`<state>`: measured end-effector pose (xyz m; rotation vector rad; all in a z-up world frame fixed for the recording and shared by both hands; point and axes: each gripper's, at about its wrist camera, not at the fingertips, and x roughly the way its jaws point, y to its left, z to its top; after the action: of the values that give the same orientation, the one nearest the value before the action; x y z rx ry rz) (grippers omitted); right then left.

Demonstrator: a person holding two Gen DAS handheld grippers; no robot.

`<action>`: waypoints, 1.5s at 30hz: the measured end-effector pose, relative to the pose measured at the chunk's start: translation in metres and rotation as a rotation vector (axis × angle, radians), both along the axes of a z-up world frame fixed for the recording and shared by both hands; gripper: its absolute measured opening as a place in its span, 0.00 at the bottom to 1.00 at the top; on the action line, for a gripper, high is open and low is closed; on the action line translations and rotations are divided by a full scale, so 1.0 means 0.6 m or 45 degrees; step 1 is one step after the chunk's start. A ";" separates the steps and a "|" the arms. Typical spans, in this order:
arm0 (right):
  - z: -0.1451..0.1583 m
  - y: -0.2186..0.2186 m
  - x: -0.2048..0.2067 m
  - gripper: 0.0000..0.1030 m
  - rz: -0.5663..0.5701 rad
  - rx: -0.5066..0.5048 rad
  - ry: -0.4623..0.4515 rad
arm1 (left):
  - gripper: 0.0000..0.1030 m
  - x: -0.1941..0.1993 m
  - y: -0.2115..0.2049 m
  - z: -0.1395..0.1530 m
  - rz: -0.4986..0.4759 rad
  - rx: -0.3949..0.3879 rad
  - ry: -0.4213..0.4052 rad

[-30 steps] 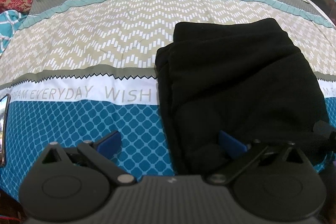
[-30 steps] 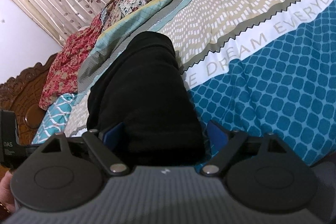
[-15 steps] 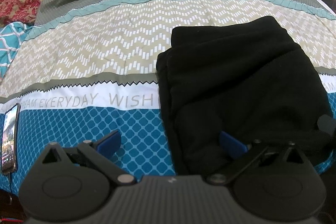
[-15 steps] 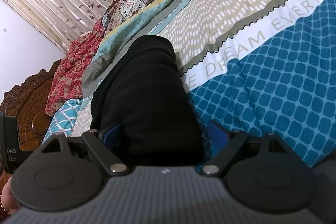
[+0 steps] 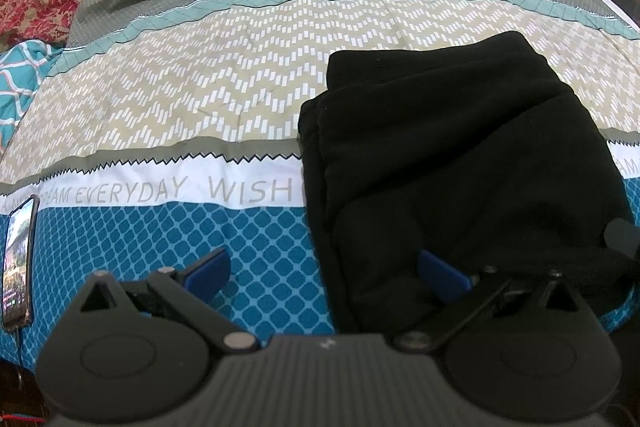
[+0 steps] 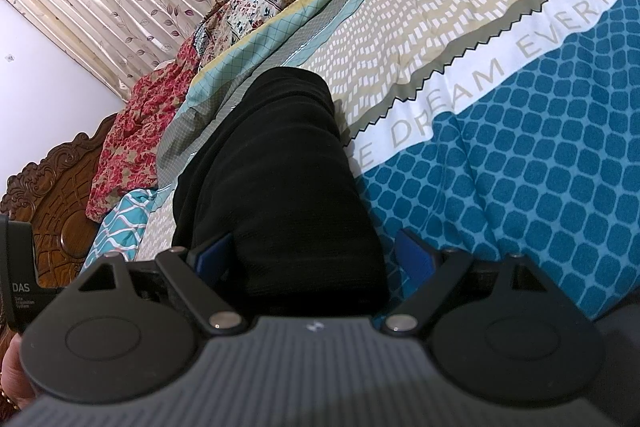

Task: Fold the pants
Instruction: 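Press the folded pants bundle flat with both grippers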

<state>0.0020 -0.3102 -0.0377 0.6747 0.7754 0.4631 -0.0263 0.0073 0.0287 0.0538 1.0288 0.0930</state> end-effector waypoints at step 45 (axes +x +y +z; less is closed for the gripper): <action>0.004 0.011 0.005 0.91 0.015 -0.016 -0.005 | 1.00 0.001 0.047 -0.025 0.099 -0.277 0.046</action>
<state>0.0050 -0.3035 -0.0356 0.6577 0.7784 0.4701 -0.0255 0.0356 0.0134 -0.1833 1.0719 0.0507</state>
